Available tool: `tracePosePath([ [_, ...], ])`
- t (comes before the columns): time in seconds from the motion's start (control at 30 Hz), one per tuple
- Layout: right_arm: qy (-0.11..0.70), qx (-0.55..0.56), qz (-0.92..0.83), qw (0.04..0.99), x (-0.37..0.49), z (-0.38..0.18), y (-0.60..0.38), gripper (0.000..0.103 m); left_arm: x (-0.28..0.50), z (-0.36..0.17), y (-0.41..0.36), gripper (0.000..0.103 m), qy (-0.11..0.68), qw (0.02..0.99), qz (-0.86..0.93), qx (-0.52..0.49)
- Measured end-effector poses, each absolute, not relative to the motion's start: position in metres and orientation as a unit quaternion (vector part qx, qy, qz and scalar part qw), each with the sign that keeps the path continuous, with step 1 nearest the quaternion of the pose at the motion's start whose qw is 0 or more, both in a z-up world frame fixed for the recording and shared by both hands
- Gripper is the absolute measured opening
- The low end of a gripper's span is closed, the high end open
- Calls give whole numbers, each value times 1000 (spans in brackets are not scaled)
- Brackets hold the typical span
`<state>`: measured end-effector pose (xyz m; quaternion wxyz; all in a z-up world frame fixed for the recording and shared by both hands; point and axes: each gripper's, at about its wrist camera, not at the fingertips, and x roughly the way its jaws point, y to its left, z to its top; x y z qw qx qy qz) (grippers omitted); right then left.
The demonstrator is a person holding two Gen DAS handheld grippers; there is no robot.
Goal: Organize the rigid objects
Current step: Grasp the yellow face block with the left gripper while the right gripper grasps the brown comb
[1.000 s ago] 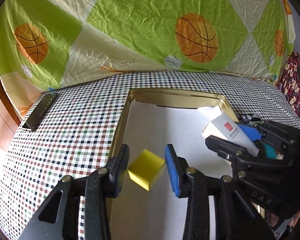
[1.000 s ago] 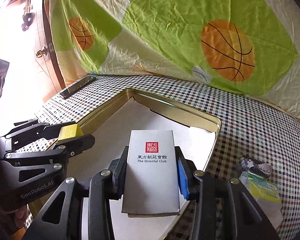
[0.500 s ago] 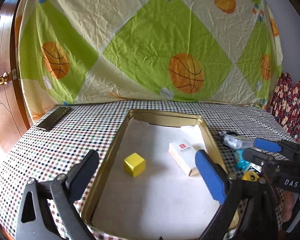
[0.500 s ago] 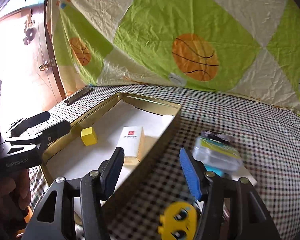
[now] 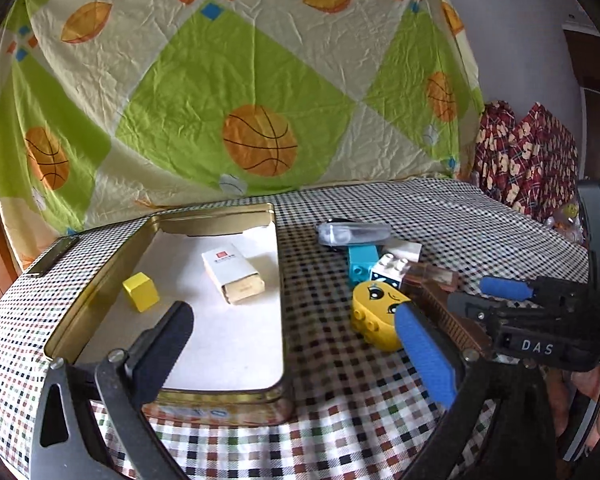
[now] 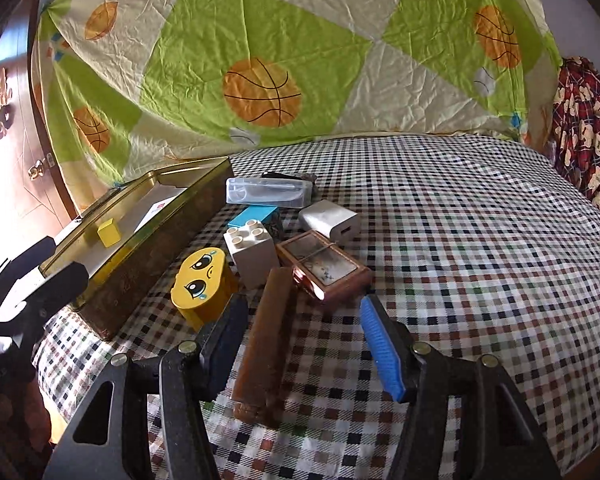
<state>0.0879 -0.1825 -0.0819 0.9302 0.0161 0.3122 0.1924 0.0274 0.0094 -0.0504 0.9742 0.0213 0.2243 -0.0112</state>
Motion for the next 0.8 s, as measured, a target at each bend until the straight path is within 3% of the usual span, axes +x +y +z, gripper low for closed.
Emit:
tracePosePath([
  [0.03, 314, 13, 194, 929, 88, -83, -180, 59, 28, -51, 7, 102, 227, 974, -12, 21],
  [0.1, 328, 13, 201, 923, 93, -88, -178, 46, 29, -53, 4, 102, 230, 973, -15, 22],
  [0.33, 353, -17, 203, 913, 96, -98, -169, 35, 31, -54, -8, 102, 235, 971, -30, 28],
  [0.37, 354, -21, 205, 912, 97, -98, -168, 18, 32, -54, -10, 102, 235, 971, -33, 30],
  [0.8, 272, 4, 161, 949, 96, -65, -203, 17, 58, -62, -51, 91, 278, 956, -83, 50],
])
